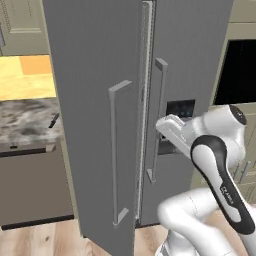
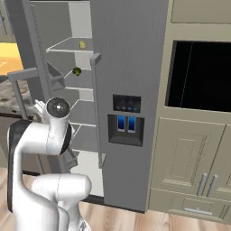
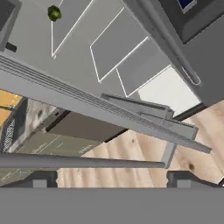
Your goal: Retrieve the butter from the fridge and place it on a plate on the dining table. Then retrieve the butter knife by the fridge and place it near the plate.
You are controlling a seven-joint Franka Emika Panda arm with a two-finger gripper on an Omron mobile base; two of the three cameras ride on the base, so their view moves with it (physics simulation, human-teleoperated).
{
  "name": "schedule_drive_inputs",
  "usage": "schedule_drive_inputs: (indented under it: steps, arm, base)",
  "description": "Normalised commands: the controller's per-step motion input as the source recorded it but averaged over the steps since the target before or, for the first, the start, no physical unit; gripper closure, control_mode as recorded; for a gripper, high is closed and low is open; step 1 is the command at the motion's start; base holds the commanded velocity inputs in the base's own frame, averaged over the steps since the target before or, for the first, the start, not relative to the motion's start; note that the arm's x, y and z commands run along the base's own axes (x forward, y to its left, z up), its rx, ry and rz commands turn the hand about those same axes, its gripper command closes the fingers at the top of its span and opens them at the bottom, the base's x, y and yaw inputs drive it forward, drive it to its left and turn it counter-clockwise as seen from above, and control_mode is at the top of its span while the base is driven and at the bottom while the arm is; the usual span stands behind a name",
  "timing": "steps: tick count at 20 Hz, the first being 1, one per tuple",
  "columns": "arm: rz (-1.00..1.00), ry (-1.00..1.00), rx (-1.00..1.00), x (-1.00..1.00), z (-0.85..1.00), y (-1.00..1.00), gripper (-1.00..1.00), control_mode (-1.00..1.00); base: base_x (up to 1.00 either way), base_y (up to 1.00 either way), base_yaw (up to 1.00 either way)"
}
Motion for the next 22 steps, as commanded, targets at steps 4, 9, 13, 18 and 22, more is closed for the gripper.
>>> schedule_drive_inputs:
  steps: [4, 9, 13, 18, 22]
  arm:
    - [0.0, 0.0, 0.35, 0.86, -0.09, -0.38, -1.0, -1.0]
    - [0.05, 0.06, 0.15, 0.81, -0.29, 0.22, -1.0, -1.0]
    - [0.01, 0.09, 0.09, 0.73, -0.23, 0.21, -1.0, -1.0]
    - [0.03, 0.12, 0.04, 0.34, -0.07, 0.14, -1.0, -1.0]
    - [0.1, 0.28, 0.0, 0.0, -0.03, 0.48, -1.0, -1.0]
  base:
    - [0.0, 0.0, 0.0]
    - [0.0, 0.0, 0.0]
    - [0.0, 0.0, 0.0]
    - [0.0, 0.0, 0.0]
    - [0.0, 0.0, 0.0]
